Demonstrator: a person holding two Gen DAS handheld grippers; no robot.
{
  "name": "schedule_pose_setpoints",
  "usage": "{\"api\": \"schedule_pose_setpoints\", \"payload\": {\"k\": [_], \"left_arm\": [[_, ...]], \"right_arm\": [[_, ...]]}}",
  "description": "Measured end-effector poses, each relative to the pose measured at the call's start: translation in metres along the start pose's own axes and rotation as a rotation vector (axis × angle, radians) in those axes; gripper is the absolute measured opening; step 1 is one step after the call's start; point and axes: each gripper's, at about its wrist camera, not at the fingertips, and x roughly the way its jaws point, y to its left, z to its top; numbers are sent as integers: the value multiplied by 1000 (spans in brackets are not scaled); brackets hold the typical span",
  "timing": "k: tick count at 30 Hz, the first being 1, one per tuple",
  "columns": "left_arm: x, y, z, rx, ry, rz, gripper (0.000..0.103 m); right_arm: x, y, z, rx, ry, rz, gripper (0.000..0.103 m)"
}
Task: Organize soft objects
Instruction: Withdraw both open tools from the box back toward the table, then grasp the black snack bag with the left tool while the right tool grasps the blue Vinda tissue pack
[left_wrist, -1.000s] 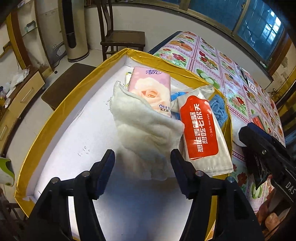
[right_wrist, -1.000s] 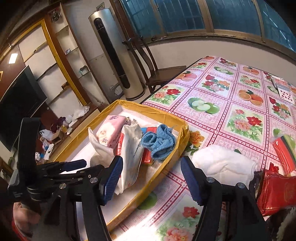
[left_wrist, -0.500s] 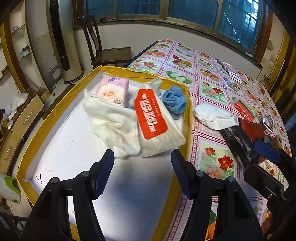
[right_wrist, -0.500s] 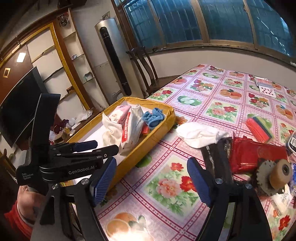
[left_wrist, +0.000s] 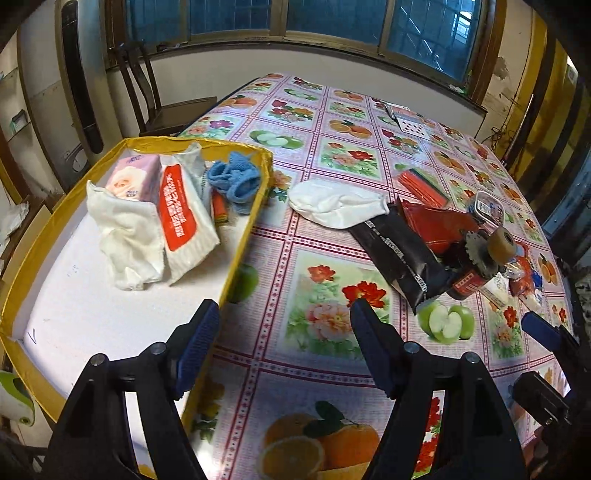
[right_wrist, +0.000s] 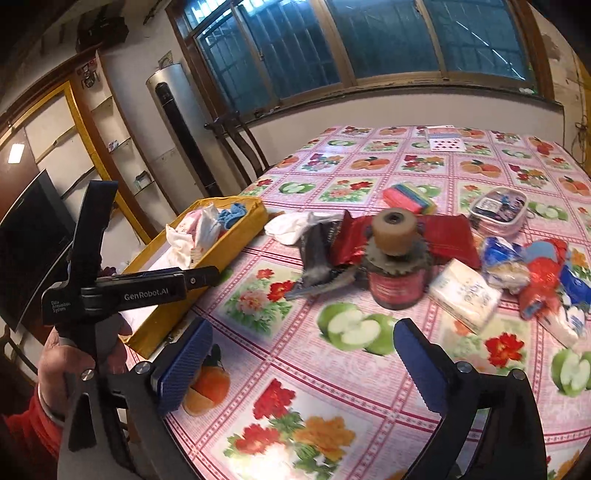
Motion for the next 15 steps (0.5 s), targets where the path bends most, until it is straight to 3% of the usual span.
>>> {"api": "schedule_pose_setpoints", "payload": {"k": [9,15], "left_arm": [[24,-39,21,-58,111,-126,73],[61,-65,39,-73,196,-122,73]], "right_arm": [[-39,-75,-25,174,-23,-38,101],[-55,-104,-29,229,-42,-57,101]]}}
